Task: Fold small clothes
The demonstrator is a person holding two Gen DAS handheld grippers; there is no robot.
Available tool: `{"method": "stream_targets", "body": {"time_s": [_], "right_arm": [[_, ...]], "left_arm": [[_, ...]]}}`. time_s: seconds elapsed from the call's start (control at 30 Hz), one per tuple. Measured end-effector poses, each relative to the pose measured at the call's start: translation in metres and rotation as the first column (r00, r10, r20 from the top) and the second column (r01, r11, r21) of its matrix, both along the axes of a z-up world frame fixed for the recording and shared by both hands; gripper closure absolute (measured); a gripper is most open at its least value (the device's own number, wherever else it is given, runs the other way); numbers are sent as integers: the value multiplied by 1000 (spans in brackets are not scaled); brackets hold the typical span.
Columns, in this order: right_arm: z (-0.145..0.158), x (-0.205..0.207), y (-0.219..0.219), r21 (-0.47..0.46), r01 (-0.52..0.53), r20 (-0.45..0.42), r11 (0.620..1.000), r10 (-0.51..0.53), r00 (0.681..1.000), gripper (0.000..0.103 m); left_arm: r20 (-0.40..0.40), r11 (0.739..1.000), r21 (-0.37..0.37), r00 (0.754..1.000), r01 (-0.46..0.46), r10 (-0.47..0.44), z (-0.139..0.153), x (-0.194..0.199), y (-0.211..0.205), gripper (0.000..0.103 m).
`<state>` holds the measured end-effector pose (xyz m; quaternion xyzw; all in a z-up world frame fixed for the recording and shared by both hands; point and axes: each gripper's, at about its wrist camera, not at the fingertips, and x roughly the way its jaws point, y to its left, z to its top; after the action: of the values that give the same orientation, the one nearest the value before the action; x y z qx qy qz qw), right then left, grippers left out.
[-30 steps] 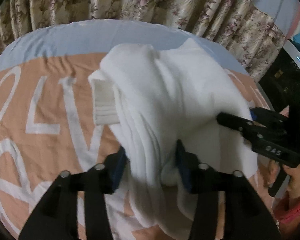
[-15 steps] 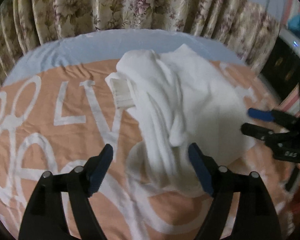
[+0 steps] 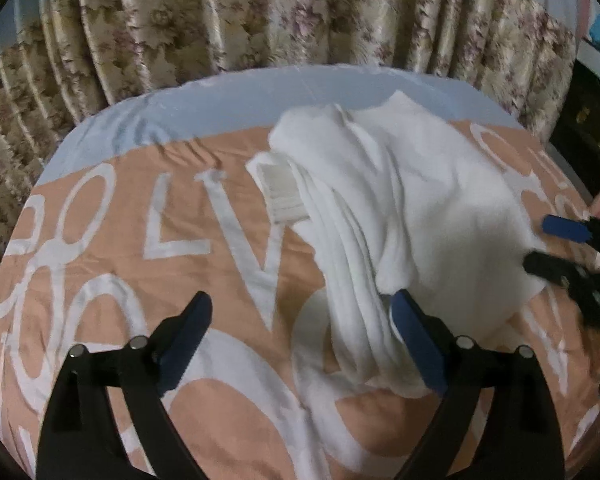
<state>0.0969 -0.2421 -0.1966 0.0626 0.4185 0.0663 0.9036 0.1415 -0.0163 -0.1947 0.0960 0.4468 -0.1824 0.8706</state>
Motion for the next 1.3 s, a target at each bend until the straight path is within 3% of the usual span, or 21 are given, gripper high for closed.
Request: {"method": "stream_targets", "body": {"time_s": [0.07, 0.17, 0.3, 0.43, 0.8, 0.9, 1.1, 1.3], "right_arm": [[7, -6, 0, -4, 40, 27, 999, -40, 999, 3], [7, -10, -4, 13, 113, 29, 994, -113, 993, 3], [3, -12, -4, 15, 175, -4, 984, -175, 984, 3], [10, -24, 7, -50, 195, 42, 980, -193, 980, 3], [26, -55, 19, -73, 244, 69, 967, -239, 969, 3], [32, -63, 20, -71, 253, 76, 965, -247, 966, 3], [51, -78, 23, -69, 250, 115, 966, -241, 964, 3], [77, -90, 26, -71, 267, 141, 961, -256, 956, 3]], "left_arm": [[15, 999, -12, 999, -39, 39, 8, -2, 5, 2], [58, 989, 28, 988, -142, 141, 14, -6, 11, 2], [46, 975, 48, 976, -216, 214, 12, -10, 18, 2], [77, 977, 37, 975, -212, 208, 18, -25, 18, 2], [219, 983, -7, 959, -184, 181, 50, -67, 12, 2], [218, 981, -63, 957, -182, 191, 56, -74, 17, 2], [296, 979, 45, 939, -200, 178, 65, -87, 4, 2], [282, 972, 15, 934, -234, 220, 83, -90, 7, 2]]}}
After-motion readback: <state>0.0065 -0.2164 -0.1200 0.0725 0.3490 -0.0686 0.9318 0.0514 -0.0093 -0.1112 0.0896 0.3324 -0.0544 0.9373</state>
